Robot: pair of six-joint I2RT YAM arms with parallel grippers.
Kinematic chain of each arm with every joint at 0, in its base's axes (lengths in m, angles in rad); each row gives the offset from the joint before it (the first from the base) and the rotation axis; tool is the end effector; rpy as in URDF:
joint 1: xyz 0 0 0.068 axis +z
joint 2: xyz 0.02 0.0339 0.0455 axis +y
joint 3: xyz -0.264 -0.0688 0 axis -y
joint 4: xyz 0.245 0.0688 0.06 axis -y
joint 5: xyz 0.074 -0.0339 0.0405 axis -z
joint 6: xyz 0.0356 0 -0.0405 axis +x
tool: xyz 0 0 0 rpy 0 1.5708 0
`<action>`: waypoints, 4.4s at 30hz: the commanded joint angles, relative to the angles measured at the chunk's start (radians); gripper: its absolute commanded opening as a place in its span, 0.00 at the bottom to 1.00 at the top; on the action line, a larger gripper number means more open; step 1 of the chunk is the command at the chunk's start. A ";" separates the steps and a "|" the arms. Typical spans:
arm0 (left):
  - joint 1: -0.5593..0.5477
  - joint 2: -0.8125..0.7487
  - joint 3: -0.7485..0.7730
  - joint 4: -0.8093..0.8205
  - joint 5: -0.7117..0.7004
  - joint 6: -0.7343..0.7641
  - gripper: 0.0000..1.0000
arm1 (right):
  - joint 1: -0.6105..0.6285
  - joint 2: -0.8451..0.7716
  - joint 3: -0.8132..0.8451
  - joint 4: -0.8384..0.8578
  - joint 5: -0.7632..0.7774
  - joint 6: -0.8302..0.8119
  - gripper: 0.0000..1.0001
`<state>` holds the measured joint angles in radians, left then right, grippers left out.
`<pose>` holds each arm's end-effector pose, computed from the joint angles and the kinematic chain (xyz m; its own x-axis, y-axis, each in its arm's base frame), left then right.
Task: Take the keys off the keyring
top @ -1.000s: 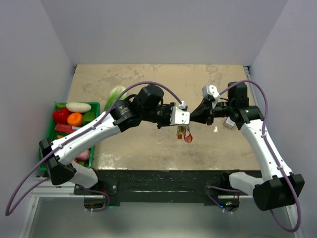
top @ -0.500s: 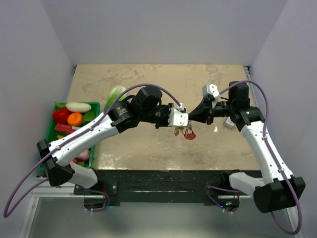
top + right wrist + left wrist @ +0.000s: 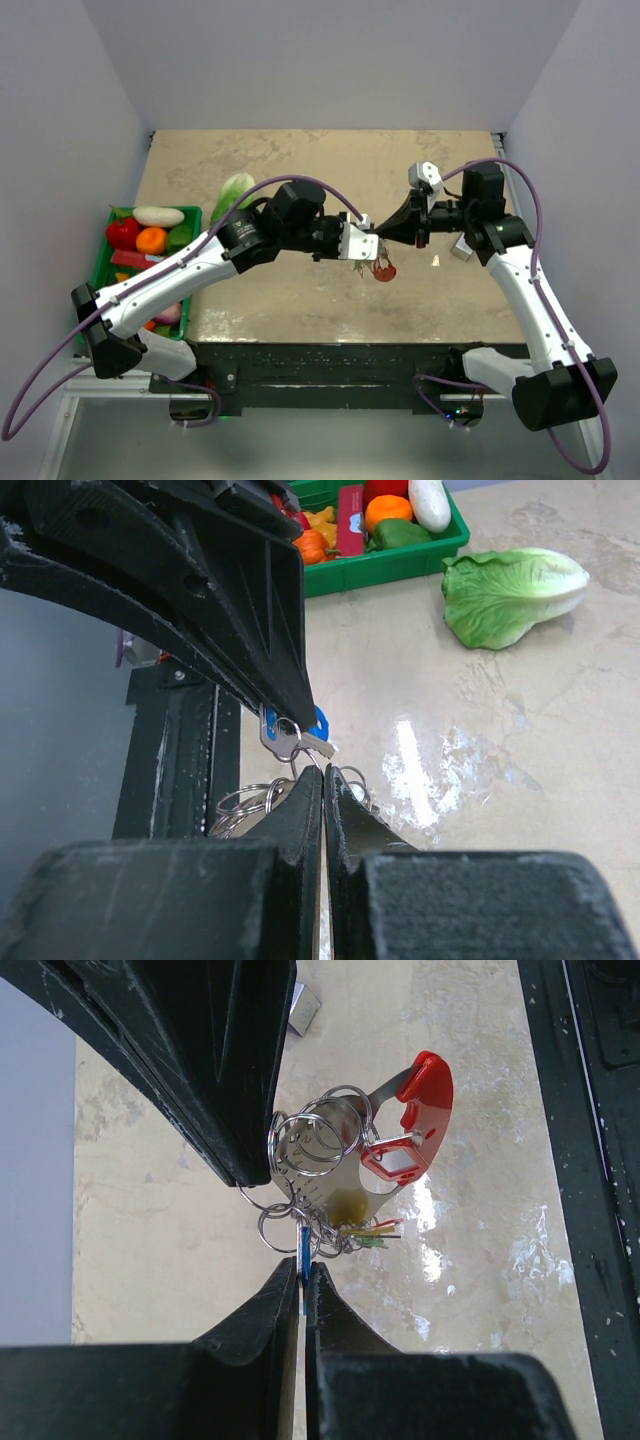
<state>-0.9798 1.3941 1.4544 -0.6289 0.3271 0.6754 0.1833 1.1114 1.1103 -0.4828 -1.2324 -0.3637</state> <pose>0.1606 -0.2599 0.3900 0.3518 0.5383 -0.7658 0.9190 -0.0432 0.3918 0.2141 0.0738 0.3699 -0.1139 -0.1412 -0.9834 -0.9866 0.1327 0.0953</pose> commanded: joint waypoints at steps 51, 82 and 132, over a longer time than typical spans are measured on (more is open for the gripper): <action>-0.065 -0.006 -0.017 -0.011 -0.261 -0.010 0.00 | -0.015 -0.035 0.040 0.009 0.200 -0.009 0.00; -0.174 0.039 -0.014 0.130 -0.752 0.141 0.00 | 0.024 -0.061 -0.043 0.061 0.281 0.058 0.00; -0.232 0.089 0.047 0.064 -0.681 0.093 0.00 | -0.022 -0.032 -0.132 0.449 0.240 0.517 0.00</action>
<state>-1.1995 1.4849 1.4677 -0.5480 -0.3637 0.7708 0.1917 1.0657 0.9764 -0.1925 -1.0126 0.0303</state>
